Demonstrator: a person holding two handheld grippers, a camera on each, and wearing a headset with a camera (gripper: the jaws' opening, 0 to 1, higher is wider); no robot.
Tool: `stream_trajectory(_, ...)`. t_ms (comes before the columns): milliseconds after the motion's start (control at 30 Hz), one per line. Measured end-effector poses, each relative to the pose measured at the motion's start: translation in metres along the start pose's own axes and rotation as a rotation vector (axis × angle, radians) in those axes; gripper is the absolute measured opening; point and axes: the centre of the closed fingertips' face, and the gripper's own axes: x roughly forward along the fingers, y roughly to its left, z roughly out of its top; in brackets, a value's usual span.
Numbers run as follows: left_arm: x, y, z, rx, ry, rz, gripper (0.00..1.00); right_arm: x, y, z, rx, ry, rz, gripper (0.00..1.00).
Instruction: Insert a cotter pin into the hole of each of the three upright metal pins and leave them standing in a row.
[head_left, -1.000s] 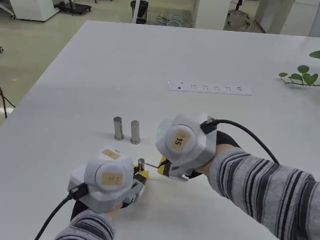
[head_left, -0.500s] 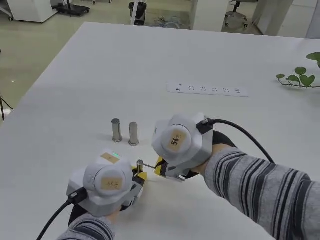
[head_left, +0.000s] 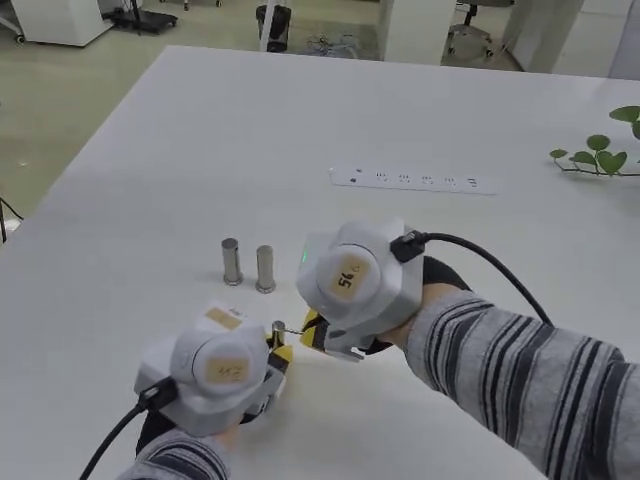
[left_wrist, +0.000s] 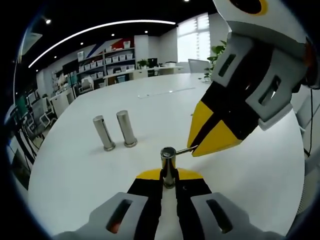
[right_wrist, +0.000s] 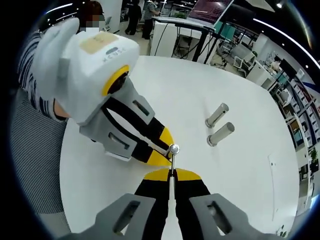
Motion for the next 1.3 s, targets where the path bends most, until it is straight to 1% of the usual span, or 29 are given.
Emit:
stream_trajectory(67, 0.000, 0.000, 0.000, -0.003, -0.002, 0.002, 0.05, 0.001, -0.001, 0.001, -0.011, -0.004, -0.006, 0.00)
stream_trajectory(100, 0.000, 0.000, 0.000, -0.002, -0.002, 0.004, 0.05, 0.002, -0.002, 0.003, -0.013, -0.015, -0.007, 0.00)
stream_trajectory(167, 0.000, 0.000, 0.000, -0.003, -0.001, 0.007, 0.05, 0.005, -0.001, 0.006, -0.003, -0.030, -0.005, 0.00)
stream_trajectory(267, 0.000, 0.000, 0.000, -0.011, -0.001, 0.014, 0.05, 0.007, -0.002, 0.008, -0.018, -0.037, -0.011, 0.00)
stream_trajectory(433, -0.001, 0.001, -0.001, -0.021, -0.001, 0.022, 0.05, 0.008, -0.002, 0.011, -0.024, -0.052, -0.007, 0.00)
stream_trajectory(500, -0.001, 0.001, -0.001, -0.025, -0.002, 0.027, 0.05, 0.007, -0.003, 0.011, -0.008, -0.052, -0.016, 0.06)
stream_trajectory(533, -0.001, 0.001, -0.001, -0.027, -0.002, 0.029, 0.05, 0.006, -0.003, 0.010, -0.012, -0.049, -0.018, 0.08)
stream_trajectory(667, -0.001, 0.001, -0.001, -0.030, -0.003, 0.035, 0.05, 0.000, -0.002, 0.007, -0.007, -0.050, -0.016, 0.07)
stream_trajectory(800, -0.001, 0.001, -0.001, -0.032, -0.004, 0.035, 0.05, -0.001, -0.003, 0.006, -0.010, -0.056, -0.017, 0.00)
stream_trajectory(1000, -0.001, 0.001, -0.001, -0.043, -0.002, 0.038, 0.05, 0.000, -0.002, 0.011, 0.005, -0.073, -0.010, 0.00)
stream_trajectory(1100, -0.001, 0.001, -0.001, -0.045, -0.002, 0.038, 0.05, 0.001, -0.002, 0.011, 0.010, -0.069, -0.013, 0.00)
stream_trajectory(1300, -0.001, 0.001, -0.001, -0.048, -0.001, 0.041, 0.05, 0.001, -0.002, 0.010, 0.044, -0.082, -0.014, 0.00)
